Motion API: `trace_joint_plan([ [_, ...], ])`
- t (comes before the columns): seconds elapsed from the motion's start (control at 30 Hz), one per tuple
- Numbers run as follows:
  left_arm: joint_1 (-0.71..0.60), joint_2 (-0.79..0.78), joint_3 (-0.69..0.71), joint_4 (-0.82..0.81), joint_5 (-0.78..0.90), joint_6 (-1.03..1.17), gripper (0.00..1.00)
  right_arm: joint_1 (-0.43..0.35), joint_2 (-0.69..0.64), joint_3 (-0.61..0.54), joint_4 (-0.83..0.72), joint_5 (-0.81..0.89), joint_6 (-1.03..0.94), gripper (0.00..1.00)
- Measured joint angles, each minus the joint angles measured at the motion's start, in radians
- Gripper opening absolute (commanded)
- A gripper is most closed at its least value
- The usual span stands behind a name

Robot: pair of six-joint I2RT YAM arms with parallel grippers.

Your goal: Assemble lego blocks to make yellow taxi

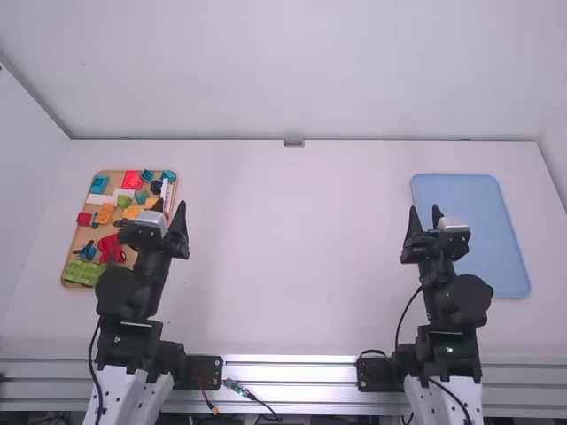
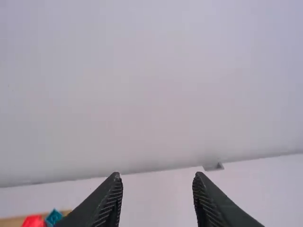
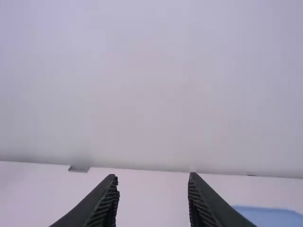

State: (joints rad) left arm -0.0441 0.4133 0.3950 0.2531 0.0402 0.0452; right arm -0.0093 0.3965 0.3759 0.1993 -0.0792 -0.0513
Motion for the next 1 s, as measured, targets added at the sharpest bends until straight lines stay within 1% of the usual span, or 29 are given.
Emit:
trace_joint_plan([
  [0.1, 0.0, 0.044, 0.037, 0.014, 0.0, -0.023, 0.5, 0.007, 0.046, 0.04, -0.004, -0.001, 0.001, 0.48],
  [0.2, 0.0, 0.094, 0.055, -0.005, 0.0, -0.038, 0.55, 0.006, 0.099, 0.093, -0.042, -0.001, 0.007, 0.54],
  [0.27, 0.0, 0.141, 0.071, -0.05, 0.0, -0.053, 0.61, -0.002, 0.143, 0.14, -0.09, -0.001, 0.013, 0.59],
  [0.4, 0.0, 0.231, 0.107, -0.108, 0.0, -0.067, 0.68, -0.008, 0.224, 0.216, -0.163, 0.0, 0.02, 0.66],
  [0.47, 0.0, 0.272, 0.12, -0.107, 0.0, -0.072, 0.72, -0.008, 0.27, 0.262, -0.217, 0.0, 0.019, 0.71],
  [0.57, 0.0, 0.325, 0.129, -0.093, 0.0, -0.074, 0.78, -0.008, 0.329, 0.315, -0.256, 0.0, 0.019, 0.78],
  [0.63, 0.0, 0.378, 0.129, -0.083, 0.0, -0.076, 0.83, -0.016, 0.387, 0.343, -0.231, 0.001, 0.021, 0.83],
  [0.83, 0.0, 0.467, 0.129, -0.08, 0.0, -0.077, 0.9, -0.031, 0.492, 0.354, -0.179, -0.015, 0.042, 0.93],
  [1.0, 0.0, 0.517, 0.13, -0.047, 0.0, -0.077, 0.95, -0.024, 0.566, 0.354, -0.163, -0.023, 0.053, 0.99],
])
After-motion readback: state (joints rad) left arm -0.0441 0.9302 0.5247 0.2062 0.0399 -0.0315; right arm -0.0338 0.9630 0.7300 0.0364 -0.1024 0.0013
